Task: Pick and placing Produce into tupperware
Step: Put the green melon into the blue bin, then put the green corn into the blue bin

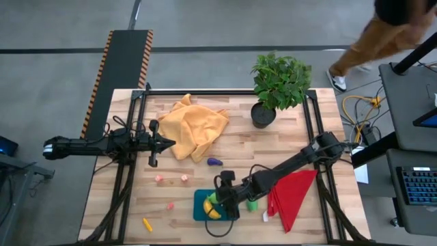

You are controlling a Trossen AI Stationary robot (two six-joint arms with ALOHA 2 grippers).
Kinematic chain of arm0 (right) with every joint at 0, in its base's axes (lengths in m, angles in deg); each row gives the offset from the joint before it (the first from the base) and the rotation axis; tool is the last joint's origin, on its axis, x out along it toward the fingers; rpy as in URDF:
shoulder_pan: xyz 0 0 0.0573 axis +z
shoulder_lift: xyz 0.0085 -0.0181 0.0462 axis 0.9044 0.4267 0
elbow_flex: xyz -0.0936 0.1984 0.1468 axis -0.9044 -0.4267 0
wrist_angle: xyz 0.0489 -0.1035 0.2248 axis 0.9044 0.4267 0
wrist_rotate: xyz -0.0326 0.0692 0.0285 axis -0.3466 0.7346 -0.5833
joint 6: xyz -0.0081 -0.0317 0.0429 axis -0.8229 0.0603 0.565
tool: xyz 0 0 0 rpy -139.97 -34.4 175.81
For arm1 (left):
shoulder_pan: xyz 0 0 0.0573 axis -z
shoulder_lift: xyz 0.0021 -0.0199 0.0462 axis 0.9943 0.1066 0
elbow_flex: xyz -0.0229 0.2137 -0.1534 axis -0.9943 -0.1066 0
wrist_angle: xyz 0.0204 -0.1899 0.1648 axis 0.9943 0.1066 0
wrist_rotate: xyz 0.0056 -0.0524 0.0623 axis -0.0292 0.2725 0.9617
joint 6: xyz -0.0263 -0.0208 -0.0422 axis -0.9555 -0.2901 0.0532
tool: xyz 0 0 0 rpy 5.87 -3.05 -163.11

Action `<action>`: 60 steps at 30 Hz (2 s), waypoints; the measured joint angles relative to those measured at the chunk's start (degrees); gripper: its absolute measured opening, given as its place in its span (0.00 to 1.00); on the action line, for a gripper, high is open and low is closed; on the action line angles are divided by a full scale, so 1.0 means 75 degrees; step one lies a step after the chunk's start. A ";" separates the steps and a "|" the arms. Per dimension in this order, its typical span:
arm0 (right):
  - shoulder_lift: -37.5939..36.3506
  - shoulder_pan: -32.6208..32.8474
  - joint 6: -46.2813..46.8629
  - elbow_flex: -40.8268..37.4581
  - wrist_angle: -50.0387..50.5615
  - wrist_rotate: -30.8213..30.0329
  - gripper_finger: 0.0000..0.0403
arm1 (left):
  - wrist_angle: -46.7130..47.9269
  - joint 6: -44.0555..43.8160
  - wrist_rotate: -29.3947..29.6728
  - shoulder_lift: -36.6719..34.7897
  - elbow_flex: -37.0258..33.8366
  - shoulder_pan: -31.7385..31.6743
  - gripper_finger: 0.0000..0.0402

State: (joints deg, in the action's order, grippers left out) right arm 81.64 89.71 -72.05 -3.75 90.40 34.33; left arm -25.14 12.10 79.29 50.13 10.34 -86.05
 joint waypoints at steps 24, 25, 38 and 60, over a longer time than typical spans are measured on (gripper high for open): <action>-0.0037 -0.0144 -0.0481 0.0312 -0.0262 -0.0061 0.60 | 0.0000 0.0000 0.0000 0.0000 0.0000 -0.0002 0.00; -0.0052 -0.0134 -0.0475 0.0361 -0.0127 -0.0061 0.60 | 0.0000 0.0000 0.0000 0.0000 0.0000 -0.0001 0.00; -0.0811 -0.0129 0.1022 0.0650 0.2154 -0.0061 0.58 | 0.0003 0.0000 0.0000 -0.0003 0.0000 0.0000 0.00; -0.2606 0.1580 0.1593 -0.0474 0.2832 -0.1500 0.56 | 0.0011 -0.0018 -0.0006 0.0030 0.0000 -0.0003 0.00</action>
State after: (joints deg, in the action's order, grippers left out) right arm 62.10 101.56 -60.10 -7.31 111.63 23.08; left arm -25.06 11.96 79.24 50.35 10.34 -86.07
